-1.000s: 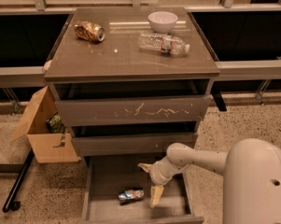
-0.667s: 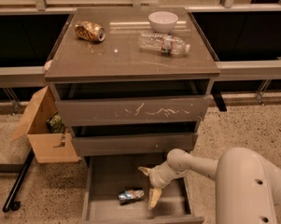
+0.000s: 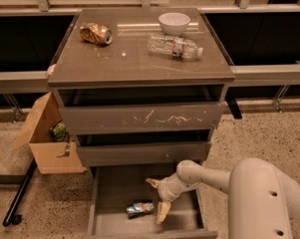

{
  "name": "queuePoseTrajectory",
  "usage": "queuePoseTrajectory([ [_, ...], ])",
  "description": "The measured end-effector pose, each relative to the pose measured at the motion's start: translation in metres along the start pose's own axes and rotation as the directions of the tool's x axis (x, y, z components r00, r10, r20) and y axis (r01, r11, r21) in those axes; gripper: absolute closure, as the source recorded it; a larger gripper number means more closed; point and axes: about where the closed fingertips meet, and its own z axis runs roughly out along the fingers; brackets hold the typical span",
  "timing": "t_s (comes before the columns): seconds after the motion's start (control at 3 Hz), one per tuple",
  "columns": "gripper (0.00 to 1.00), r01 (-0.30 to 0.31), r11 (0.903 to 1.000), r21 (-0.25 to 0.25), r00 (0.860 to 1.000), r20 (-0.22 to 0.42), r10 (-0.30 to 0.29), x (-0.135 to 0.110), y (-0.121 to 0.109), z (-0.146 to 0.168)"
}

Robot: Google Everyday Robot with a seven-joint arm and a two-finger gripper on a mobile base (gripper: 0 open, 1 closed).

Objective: Pick redbull can from bottom drawer and place on counter

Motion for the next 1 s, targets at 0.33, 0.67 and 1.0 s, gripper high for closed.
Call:
queuePoseTrajectory([
  [0.33, 0.00, 0.027, 0.9996, 0.003, 1.000, -0.009, -0.027, 0.001, -0.006, 0.017],
  [0.67, 0.00, 0.050, 0.9986, 0.018, 0.999, 0.000, -0.050, 0.006, -0.012, 0.034],
  [1.0, 0.00, 0.066, 0.9972, 0.034, 0.998, -0.004, -0.066, 0.013, -0.017, 0.053],
])
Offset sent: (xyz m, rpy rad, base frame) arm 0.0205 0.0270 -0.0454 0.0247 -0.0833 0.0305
